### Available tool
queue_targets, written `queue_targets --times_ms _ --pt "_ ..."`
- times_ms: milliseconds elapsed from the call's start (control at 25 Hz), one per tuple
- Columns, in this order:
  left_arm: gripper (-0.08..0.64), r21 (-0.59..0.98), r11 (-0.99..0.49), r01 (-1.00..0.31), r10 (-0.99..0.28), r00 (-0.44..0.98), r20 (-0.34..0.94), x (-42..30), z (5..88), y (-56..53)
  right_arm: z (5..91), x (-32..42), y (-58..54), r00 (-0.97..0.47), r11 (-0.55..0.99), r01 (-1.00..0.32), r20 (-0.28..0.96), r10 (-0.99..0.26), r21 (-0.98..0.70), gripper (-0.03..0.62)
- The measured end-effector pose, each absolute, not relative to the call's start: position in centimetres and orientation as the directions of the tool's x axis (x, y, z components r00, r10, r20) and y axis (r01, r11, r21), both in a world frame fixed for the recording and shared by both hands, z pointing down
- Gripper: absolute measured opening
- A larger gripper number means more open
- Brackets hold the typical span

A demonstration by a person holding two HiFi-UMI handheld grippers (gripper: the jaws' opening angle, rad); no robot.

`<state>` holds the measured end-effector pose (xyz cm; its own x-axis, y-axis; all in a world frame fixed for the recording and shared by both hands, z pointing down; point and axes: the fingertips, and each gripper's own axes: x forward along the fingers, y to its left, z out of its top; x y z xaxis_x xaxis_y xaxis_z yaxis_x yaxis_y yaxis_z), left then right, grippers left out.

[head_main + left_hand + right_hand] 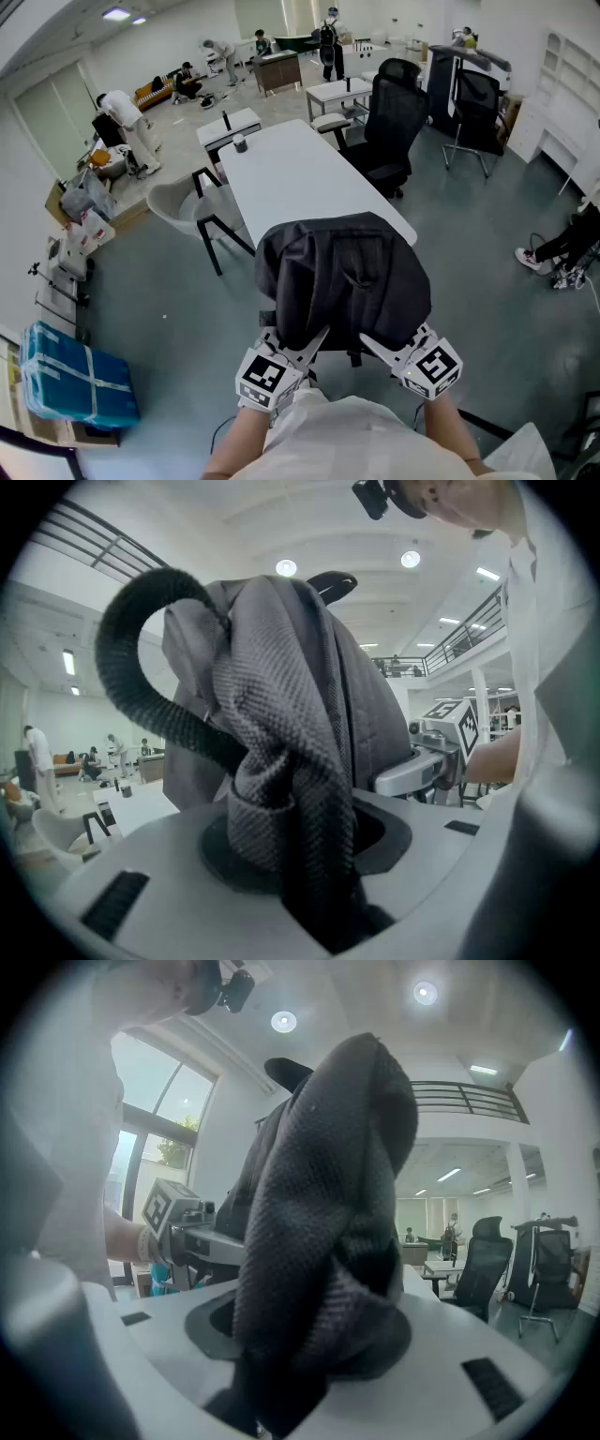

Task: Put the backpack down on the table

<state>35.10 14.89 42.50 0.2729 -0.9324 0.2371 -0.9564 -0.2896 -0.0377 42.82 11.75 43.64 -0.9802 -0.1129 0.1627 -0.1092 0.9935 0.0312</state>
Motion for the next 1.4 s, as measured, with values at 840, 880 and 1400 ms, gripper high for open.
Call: queue_targets --times_ms 840,880,1400 --pt "0.161 -0.027 -0.297 -0.954 -0.932 0.284 0.225 35.1 42.8 16.6 43.8 42.9 13.5 -0.979 0.993 -0.113 0.17 -0.114 0.02 0.216" --pt "0.161 -0.025 -0.296 -0.955 -0.932 0.283 0.225 35.0 42.9 16.8 43.9 42.8 13.6 -0.979 0.994 -0.111 0.17 -0.113 0.019 0.216" --pt "0.161 -0.015 -0.284 -0.959 -0.934 0.273 0.232 34.4 43.4 17.5 44.3 42.2 14.3 -0.979 0.995 -0.096 0.182 -0.096 0.009 0.216"
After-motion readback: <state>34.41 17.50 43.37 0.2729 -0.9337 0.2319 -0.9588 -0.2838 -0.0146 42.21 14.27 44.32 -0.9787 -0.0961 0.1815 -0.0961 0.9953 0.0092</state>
